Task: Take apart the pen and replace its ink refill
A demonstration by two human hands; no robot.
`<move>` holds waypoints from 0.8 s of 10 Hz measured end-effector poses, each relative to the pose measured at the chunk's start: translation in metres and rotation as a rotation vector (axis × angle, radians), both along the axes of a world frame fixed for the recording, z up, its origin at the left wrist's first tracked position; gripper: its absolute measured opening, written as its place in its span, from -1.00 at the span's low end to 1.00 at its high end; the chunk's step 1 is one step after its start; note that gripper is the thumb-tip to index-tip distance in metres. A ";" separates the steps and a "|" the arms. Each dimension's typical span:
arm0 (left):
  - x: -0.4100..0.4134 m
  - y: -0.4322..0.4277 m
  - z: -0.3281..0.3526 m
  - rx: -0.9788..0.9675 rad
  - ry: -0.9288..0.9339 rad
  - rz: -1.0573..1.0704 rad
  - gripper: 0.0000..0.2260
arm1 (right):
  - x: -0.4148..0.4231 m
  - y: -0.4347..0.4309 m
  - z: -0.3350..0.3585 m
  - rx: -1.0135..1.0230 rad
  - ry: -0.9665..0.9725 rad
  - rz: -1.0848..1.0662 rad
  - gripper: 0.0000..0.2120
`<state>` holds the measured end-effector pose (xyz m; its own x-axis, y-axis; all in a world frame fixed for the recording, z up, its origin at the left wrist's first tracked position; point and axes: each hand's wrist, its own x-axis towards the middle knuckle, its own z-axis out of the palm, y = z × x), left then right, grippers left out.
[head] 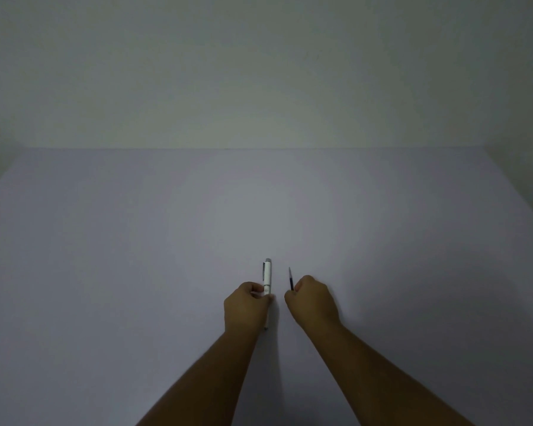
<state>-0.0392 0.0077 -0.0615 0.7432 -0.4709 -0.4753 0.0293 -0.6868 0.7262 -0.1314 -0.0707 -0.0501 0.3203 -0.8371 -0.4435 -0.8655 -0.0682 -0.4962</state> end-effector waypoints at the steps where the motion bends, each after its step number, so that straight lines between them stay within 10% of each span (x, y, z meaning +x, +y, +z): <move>1: 0.000 0.000 0.000 0.009 -0.012 -0.003 -0.75 | 0.000 -0.001 0.000 0.001 0.003 0.003 -0.75; 8: 0.007 0.003 0.031 0.011 -0.209 0.068 -0.65 | -0.003 -0.008 0.015 -0.311 -0.103 -0.063 -0.60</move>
